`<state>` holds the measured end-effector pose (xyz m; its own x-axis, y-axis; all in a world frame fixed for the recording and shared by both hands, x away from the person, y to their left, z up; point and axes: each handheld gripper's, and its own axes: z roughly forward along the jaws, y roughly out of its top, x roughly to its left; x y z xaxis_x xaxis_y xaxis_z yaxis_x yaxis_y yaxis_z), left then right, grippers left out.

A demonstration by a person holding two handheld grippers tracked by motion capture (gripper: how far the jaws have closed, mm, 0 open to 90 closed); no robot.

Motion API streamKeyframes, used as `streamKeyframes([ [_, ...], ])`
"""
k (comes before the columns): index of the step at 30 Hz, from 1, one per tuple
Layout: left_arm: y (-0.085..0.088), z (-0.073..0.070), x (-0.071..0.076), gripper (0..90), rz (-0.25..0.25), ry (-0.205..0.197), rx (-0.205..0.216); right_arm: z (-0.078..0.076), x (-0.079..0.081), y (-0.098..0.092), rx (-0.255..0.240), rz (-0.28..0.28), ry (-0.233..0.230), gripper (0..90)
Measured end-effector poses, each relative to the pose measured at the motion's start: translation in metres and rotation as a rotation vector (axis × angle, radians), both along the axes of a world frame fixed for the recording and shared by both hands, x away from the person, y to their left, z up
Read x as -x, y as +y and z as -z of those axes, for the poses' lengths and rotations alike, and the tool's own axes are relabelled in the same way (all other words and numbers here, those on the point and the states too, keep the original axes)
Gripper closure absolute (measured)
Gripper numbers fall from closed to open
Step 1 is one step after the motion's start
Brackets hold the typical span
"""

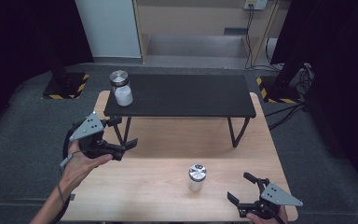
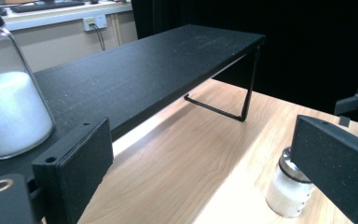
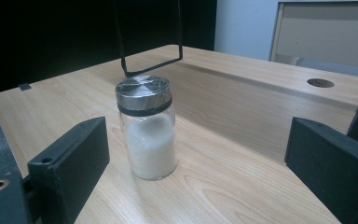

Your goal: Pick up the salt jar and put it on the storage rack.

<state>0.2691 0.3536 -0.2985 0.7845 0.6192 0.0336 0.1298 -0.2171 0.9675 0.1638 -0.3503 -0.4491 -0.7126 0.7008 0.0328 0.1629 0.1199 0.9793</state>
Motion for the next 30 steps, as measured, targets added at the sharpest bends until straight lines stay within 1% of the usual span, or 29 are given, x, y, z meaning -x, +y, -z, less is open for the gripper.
streamKeyframes([
  [5, 0.008, 0.018, -0.001, 4.9, 0.034, -0.015, 0.043, 0.0, 0.0, 0.0, 0.001, 0.0, 0.001, 6.4],
  [7, 0.011, 0.025, 0.0, 4.9, 0.05, -0.022, 0.067, 0.0, 0.0, 0.0, 0.0, 0.0, 0.001, 6.4],
  [13, 0.013, 0.042, 0.004, 4.9, 0.081, -0.052, 0.082, 0.0, 0.0, 0.0, 0.002, 0.0, 0.001, 6.4],
  [14, 0.013, 0.047, 0.005, 4.9, 0.088, -0.052, 0.093, 0.0, 0.0, 0.0, 0.002, 0.0, 0.001, 6.4],
  [16, 0.012, 0.054, 0.008, 4.9, 0.083, -0.046, 0.093, 0.0, 0.001, 0.001, 0.002, 0.002, 0.001, 6.4],
  [18, 0.01, 0.06, 0.012, 4.9, 0.078, -0.049, 0.071, 0.0, 0.001, 0.0, 0.002, 0.0, 0.001, 6.4],
  [19, 0.01, 0.062, 0.013, 4.9, 0.075, -0.05, 0.066, 0.0, 0.001, 0.0, 0.002, 0.001, 0.0, 6.4],
  [20, 0.011, 0.066, 0.014, 4.9, 0.075, -0.047, 0.071, 0.0, 0.001, 0.0, 0.001, 0.002, 0.001, 6.4],
  [22, 0.012, 0.075, 0.015, 4.9, 0.075, -0.045, 0.101, 0.0, 0.001, 0.0, 0.002, 0.001, 0.001, 6.4],
  [23, 0.012, 0.079, 0.015, 4.9, 0.074, -0.047, 0.109, 0.0, 0.001, 0.0, 0.002, 0.0, 0.0, 6.4],
  [26, 0.014, 0.089, 0.016, 5.0, 0.071, -0.049, 0.124, 0.0, 0.001, 0.0, 0.003, -0.001, 0.001, 6.4],
  [28, 0.015, 0.096, 0.017, 5.1, 0.067, -0.058, 0.129, 0.0, 0.001, 0.0, 0.003, -0.001, 0.001, 6.4],
  [29, 0.015, 0.096, 0.017, 5.1, 0.067, -0.058, 0.129, 0.0, 0.001, 0.0, 0.003, -0.001, 0.001, 6.4],
  [30, 0.015, 0.099, 0.017, 5.1, 0.066, -0.059, 0.133, 0.0, 0.001, 0.0, 0.002, 0.0, 0.001, 6.4],
])
